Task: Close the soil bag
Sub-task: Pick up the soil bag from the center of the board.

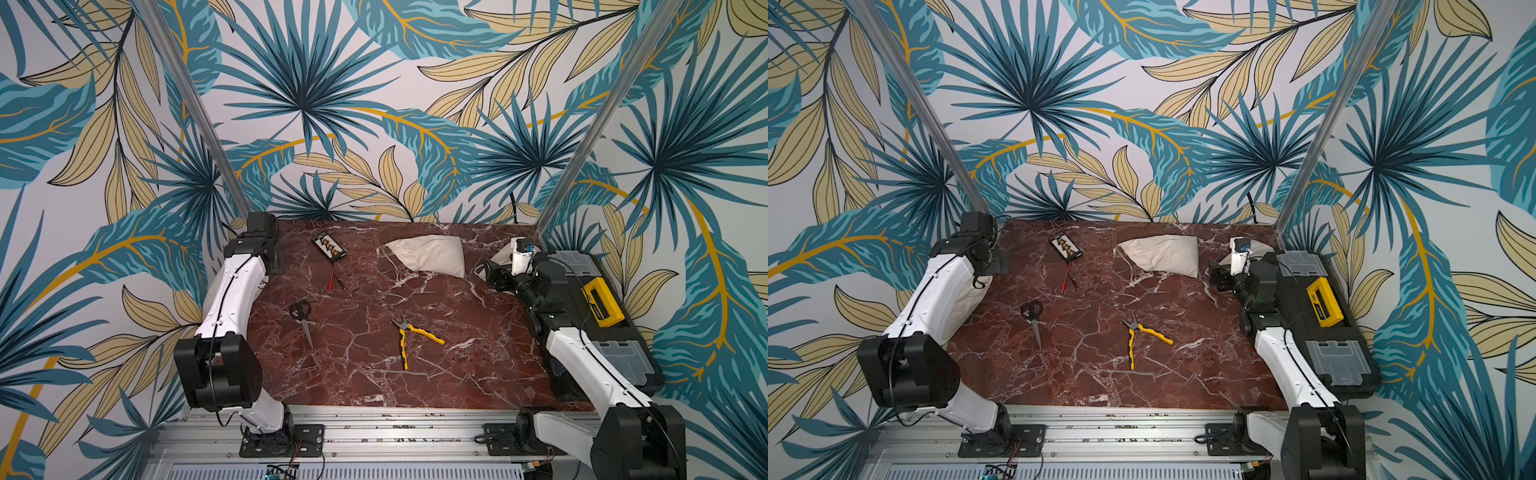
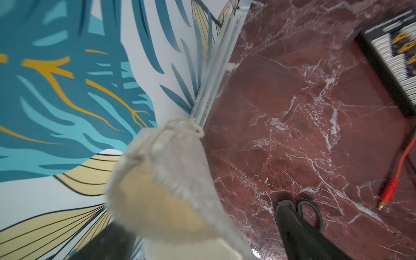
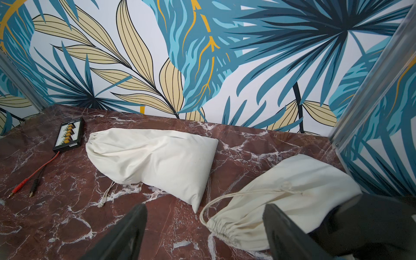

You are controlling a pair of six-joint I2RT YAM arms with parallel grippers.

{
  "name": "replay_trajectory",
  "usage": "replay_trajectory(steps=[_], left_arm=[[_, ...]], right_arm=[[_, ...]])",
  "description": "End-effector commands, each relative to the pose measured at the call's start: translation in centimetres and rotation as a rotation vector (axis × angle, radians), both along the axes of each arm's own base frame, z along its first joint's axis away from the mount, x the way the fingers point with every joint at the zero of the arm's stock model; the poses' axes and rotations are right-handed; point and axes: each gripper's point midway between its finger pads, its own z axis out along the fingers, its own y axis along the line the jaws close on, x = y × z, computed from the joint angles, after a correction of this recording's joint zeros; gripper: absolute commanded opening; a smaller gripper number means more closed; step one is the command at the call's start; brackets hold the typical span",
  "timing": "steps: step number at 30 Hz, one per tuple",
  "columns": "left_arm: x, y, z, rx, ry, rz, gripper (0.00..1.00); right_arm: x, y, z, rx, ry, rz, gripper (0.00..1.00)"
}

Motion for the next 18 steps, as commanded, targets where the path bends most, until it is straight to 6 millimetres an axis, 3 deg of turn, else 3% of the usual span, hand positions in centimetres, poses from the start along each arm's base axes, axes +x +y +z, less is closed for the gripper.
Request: replay_trajectory(steps=[1, 4, 5, 6, 9, 13, 16, 18], left_arm=[[1.1, 1.2, 1.3, 0.001, -0.039, 0.001, 0.82], [1.3, 0.8, 2.8, 0.001, -0.03, -0.064, 0.23], [1.5, 0.3, 4.1, 0.032, -0.046, -0.104, 0.08], [1.5, 0.1, 5.8, 0.092, -0.058, -0.137, 0.0], [2.5, -1.5, 11.0, 0.233, -0.132, -0.242, 0.0], [3.0, -4.7, 19.2, 0.248, -0.291, -0.359, 0.0], [3.2, -10.8, 23.7, 0.292, -0.386, -0.571, 0.0], [3.1, -15.6, 25.0, 0.292, -0.412, -0.742, 0.0]], right_arm=[[0.2, -0.3, -0.8, 0.004, 0.013, -0.017, 0.86], [0.3, -0.2, -0.9, 0.002, 0.023, -0.016, 0.86], [0.3, -0.2, -0.8, 0.006, 0.022, -0.015, 0.86], [0.2, -0.1, -0.8, 0.014, 0.021, -0.013, 0.86], [0.4, 0.0, -0.5, 0.038, 0.026, -0.013, 0.86], [0.2, 0.8, -0.1, 0.065, 0.04, 0.024, 0.84], [-0.3, 1.1, 0.3, 0.084, 0.036, 0.036, 0.84], [-0.6, 1.4, 0.5, 0.09, 0.037, 0.041, 0.84]])
